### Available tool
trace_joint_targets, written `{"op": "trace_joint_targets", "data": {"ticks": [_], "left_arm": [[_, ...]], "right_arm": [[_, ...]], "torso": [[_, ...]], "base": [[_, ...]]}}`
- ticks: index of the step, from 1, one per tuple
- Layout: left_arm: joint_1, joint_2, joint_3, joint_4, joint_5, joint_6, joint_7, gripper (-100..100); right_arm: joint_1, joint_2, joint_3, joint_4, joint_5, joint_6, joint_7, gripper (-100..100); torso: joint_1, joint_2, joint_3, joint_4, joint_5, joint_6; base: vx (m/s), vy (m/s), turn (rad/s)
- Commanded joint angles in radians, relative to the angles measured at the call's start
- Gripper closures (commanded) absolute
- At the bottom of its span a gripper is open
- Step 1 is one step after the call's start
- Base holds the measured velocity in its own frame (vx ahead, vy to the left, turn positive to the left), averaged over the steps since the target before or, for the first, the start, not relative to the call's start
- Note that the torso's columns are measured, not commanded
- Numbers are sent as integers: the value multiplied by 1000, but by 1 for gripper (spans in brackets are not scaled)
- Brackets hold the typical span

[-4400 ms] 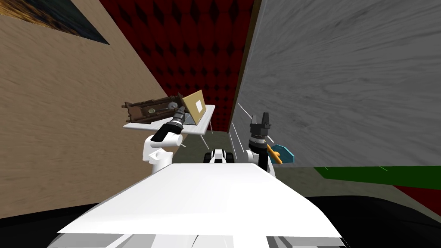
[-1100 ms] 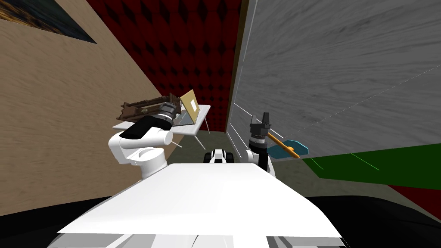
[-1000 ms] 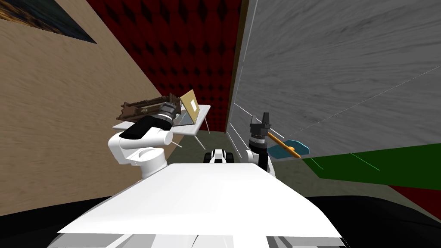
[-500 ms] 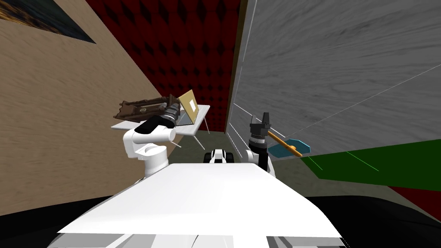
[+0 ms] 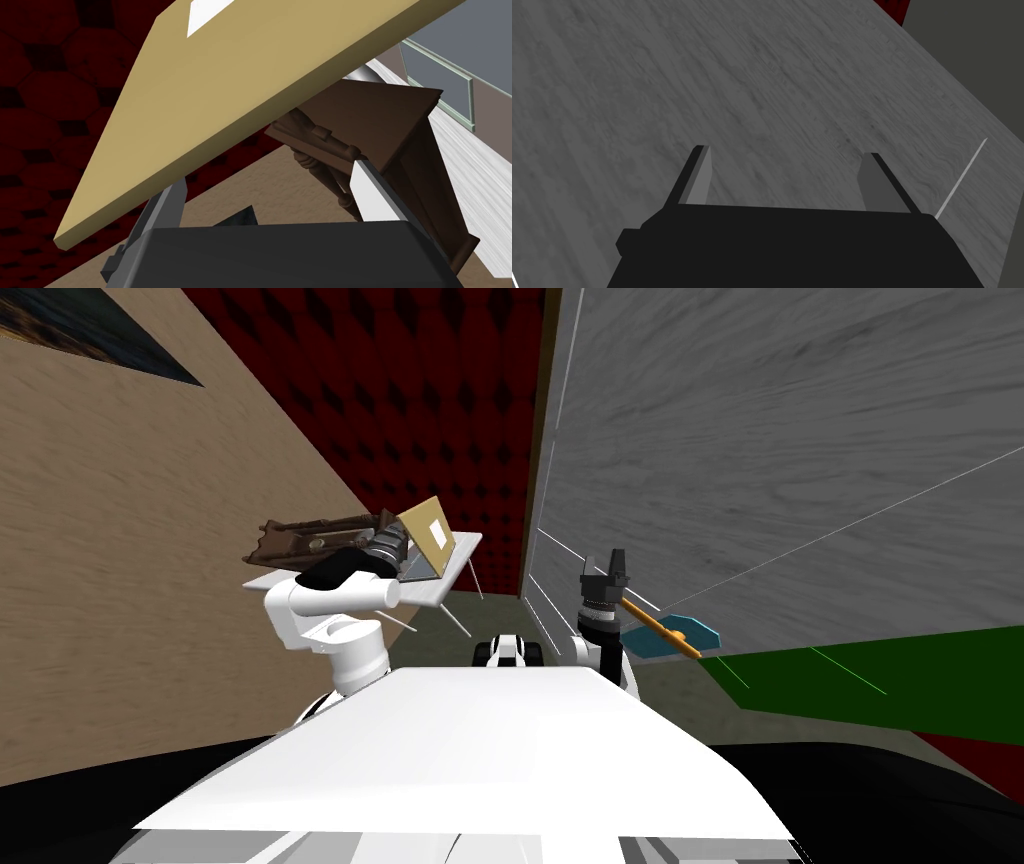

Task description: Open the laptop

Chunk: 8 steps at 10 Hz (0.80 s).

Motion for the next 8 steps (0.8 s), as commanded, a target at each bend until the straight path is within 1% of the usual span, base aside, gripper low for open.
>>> {"op": "trace_joint_targets", "data": {"ticks": [1, 4, 5, 6, 7, 8], "left_arm": [[-35, 18, 22, 22, -6, 53, -1, -100], [-56, 32, 40, 18, -11, 97, -3, -100], [-67, 41, 49, 4, -14, 124, -5, -100], [-73, 46, 54, -7, -16, 138, -6, -100], [-83, 54, 64, -41, -19, 165, -9, -100], [-87, 58, 68, -64, -20, 177, -10, -100]], "right_arm": [[0, 0, 0, 0, 0, 0, 0, 0], [0, 0, 0, 0, 0, 0, 0, 0], [0, 0, 0, 0, 0, 0, 0, 0], [0, 0, 0, 0, 0, 0, 0, 0], [0, 0, 0, 0, 0, 0, 0, 0], [0, 0, 0, 0, 0, 0, 0, 0]], "torso": [[-1, -1, -1, 0, 0, 0], [-2, -2, -2, -1, -1, 1], [-1, -2, -1, -1, 0, 0], [-1, -2, -1, -1, 0, -1], [0, -1, -1, -1, 0, -1], [-1, 0, 0, 0, 0, -1]], "base": [[28, -88, 11], [15, -69, 5], [26, -57, -8], [26, -68, 4], [22, -65, 12], [16, -49, 9]]}}
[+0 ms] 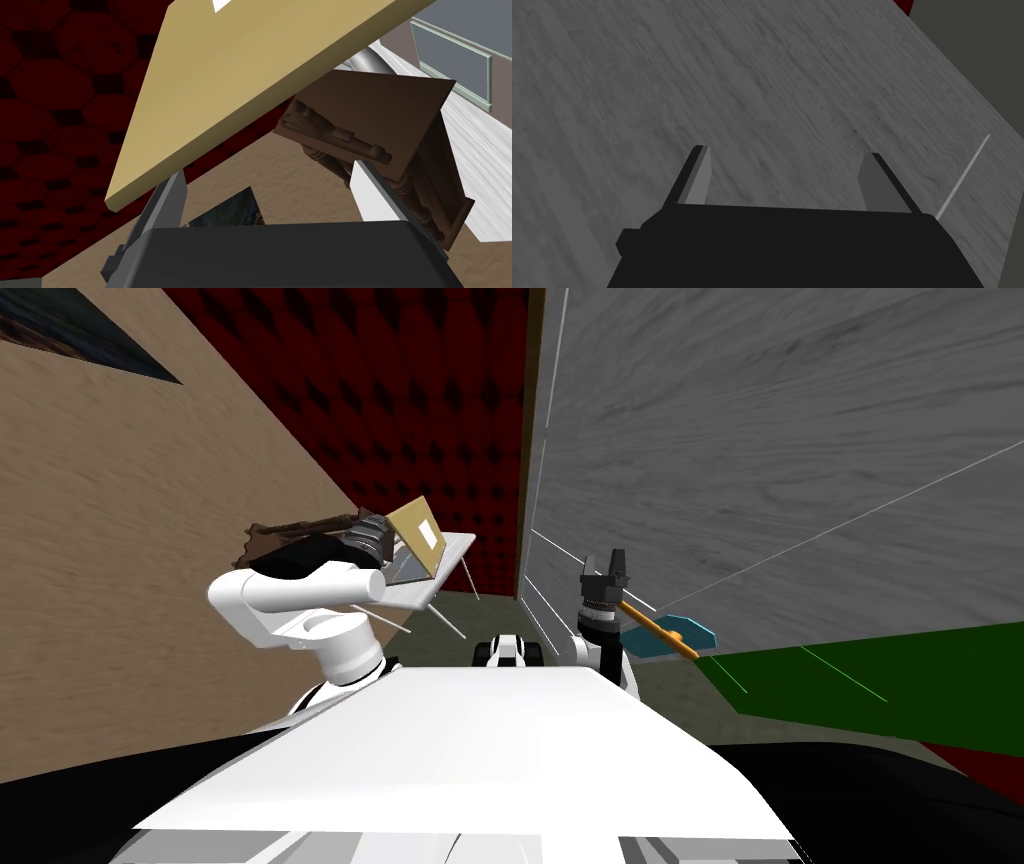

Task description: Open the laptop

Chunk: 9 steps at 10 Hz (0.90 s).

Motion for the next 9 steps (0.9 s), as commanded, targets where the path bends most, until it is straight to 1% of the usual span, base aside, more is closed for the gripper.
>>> {"op": "trace_joint_targets", "data": {"ticks": [1, 2, 3, 5, 6, 8, 9], "left_arm": [[-12, 6, 5, -64, -13, 31, -2, -100], [-14, 9, 7, -90, -13, 38, -2, -100], [-9, 6, 6, -79, -13, 35, -2, -100], [-39, 20, 17, -28, -13, 20, -1, -100], [-45, 23, 19, -17, -14, 16, -1, -100], [-70, 34, 27, 28, -14, 2, 0, -100], [-63, 32, 27, 13, -12, 9, -1, -100]], "right_arm": [[0, 0, 0, 0, 0, 0, 0, 0], [0, 0, 0, 0, 0, 0, 0, 0], [0, 0, 0, 0, 0, 0, 0, 0], [0, 0, 0, 0, 0, 0, 0, 0], [0, 0, 0, 0, 0, 0, 0, 0], [0, 0, 0, 0, 0, 0, 0, 0], [0, 0, 0, 0, 0, 0, 0, 0]], "torso": [[0, 1, 0, 0, 0, 0], [0, 1, 0, 0, 0, 0], [1, 1, 0, 0, 0, 0], [2, -1, 0, 0, 1, 0], [2, -1, 0, 0, 1, 0], [1, -1, 0, 0, 1, 0], [1, -1, 0, 0, 1, 0]], "base": [[12, -29, 2], [6, -17, -7], [1, -7, 0], [-8, 8, -62], [-12, 15, -42], [-12, 12, -52], [-4, 7, -8]]}}
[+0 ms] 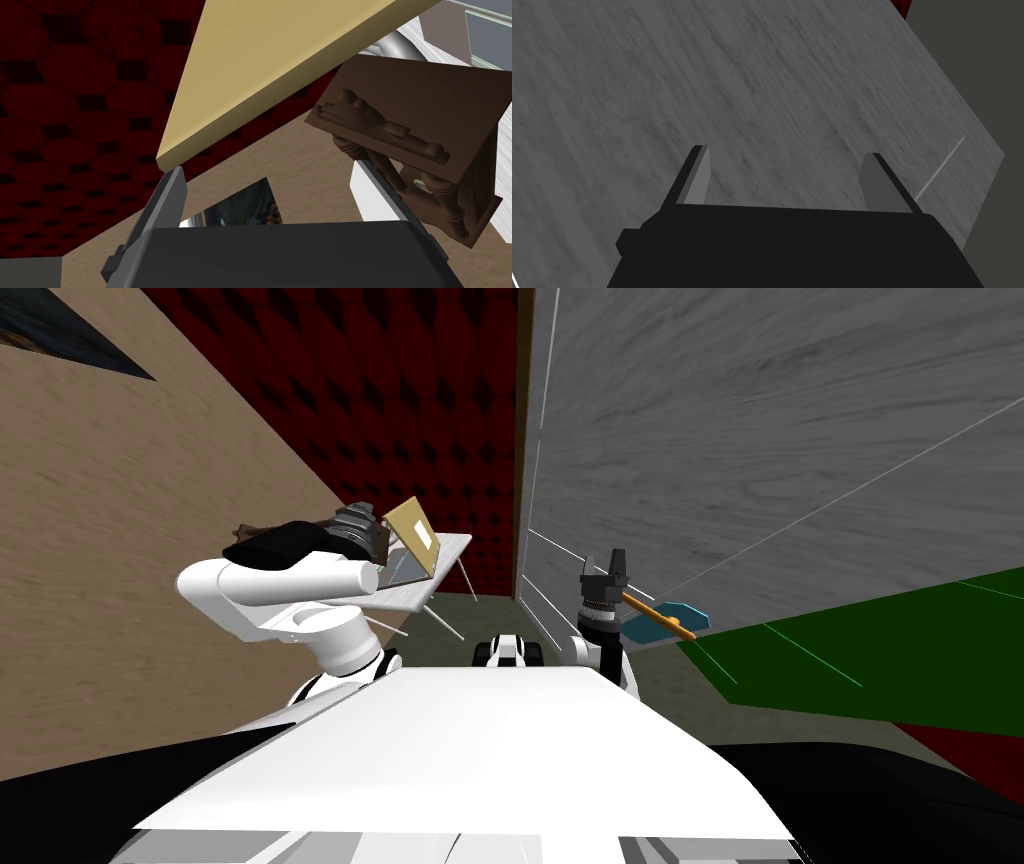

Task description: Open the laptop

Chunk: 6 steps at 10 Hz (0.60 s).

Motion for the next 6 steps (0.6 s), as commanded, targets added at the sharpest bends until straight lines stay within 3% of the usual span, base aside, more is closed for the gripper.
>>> {"op": "trace_joint_targets", "data": {"ticks": [1, 4, 5, 6], "left_arm": [[18, -9, -8, -30, -2, 7, 0, 100], [54, -26, -20, -97, -1, 29, -1, 100], [46, -22, -16, -81, 0, 22, -1, 100], [48, -24, -17, -53, -1, 19, 0, -100]], "right_arm": [[0, 0, 0, 0, 0, 0, 0, 0], [0, 0, 0, 0, 0, 0, 0, 0], [0, 0, 0, 0, 0, 0, 0, 0], [0, 0, 0, 0, 0, 0, 0, 0]], "torso": [[0, 0, 0, 0, 0, 0], [0, 0, 0, 0, 0, 0], [0, 0, 0, 0, 0, 0], [1, 0, 0, 0, 0, 0]], "base": [[7, -8, 80], [14, -15, 61], [6, -7, 10], [4, -8, 2]]}}
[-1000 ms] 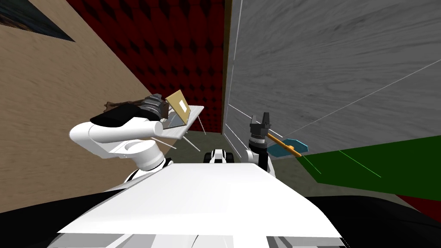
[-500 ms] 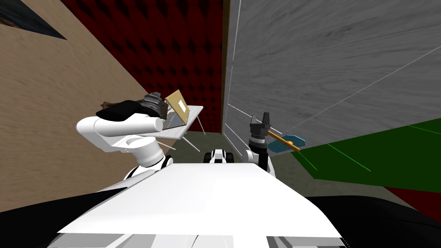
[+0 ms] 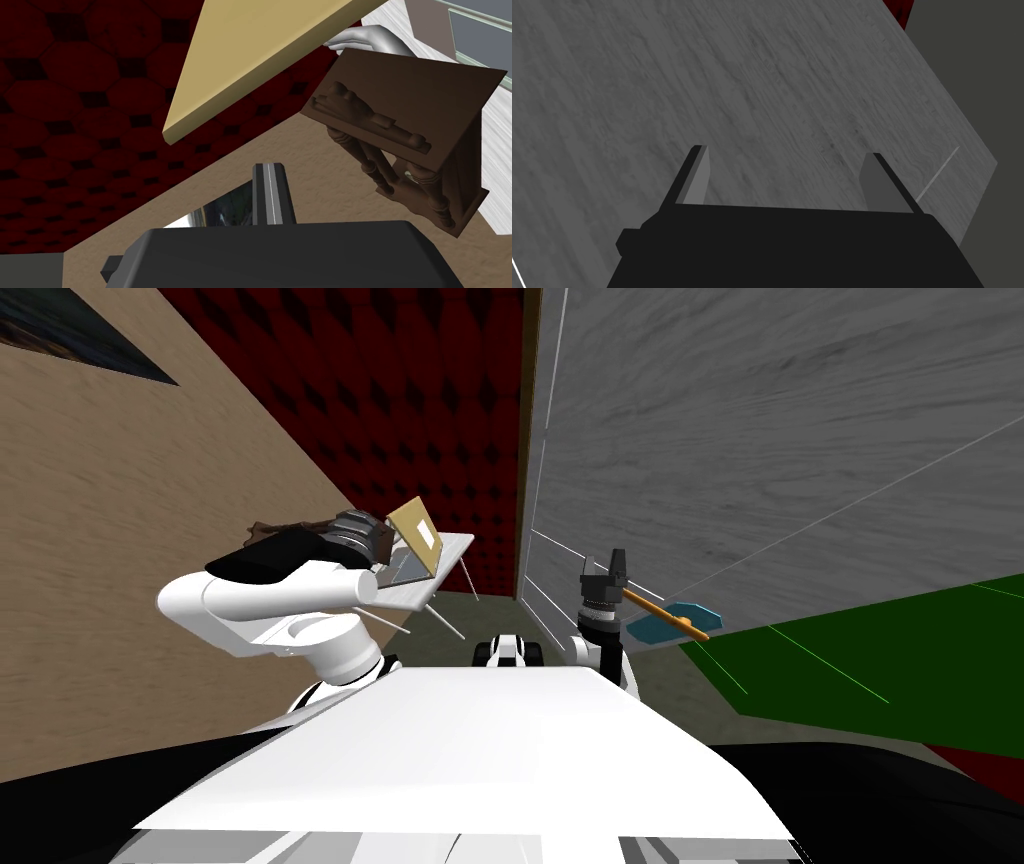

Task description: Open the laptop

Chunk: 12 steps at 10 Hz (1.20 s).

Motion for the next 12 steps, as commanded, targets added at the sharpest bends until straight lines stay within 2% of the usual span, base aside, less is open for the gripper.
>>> {"op": "trace_joint_targets", "data": {"ticks": [1, 4, 7, 9, 11, 12], "left_arm": [[2, -3, -1, 48, -3, -10, 2, -100], [10, -10, 0, 101, -15, -41, 9, -100], [25, -13, 21, 100, -67, -68, 22, -100], [30, -6, 37, 78, -96, -57, 24, -100], [30, -2, 43, 41, -105, -47, 24, -100], [34, -4, 44, 52, -100, -50, 24, -100]], "right_arm": [[0, 0, 0, 0, 0, 0, 0, 0], [0, 0, 0, 0, 0, 0, 0, 0], [0, 0, 0, 0, 0, 0, 0, 0], [0, 0, 0, 0, 0, 0, 0, 0], [0, 0, 0, 0, 0, 0, 0, 0], [0, 0, 0, 0, 0, 0, 0, 0]], "torso": [[0, 0, 0, 0, 0, 0], [-2, -1, 0, 0, 0, 0], [-8, -2, -1, -1, -3, 3], [-8, -4, -3, -1, -4, 5], [-6, 0, 0, 1, -4, 3], [-1, 2, 1, 1, -1, 1]], "base": [[7, -13, 9], [18, -37, 15], [80, -159, 78], [72, -155, 40], [43, -102, 5], [13, -30, -2]]}}
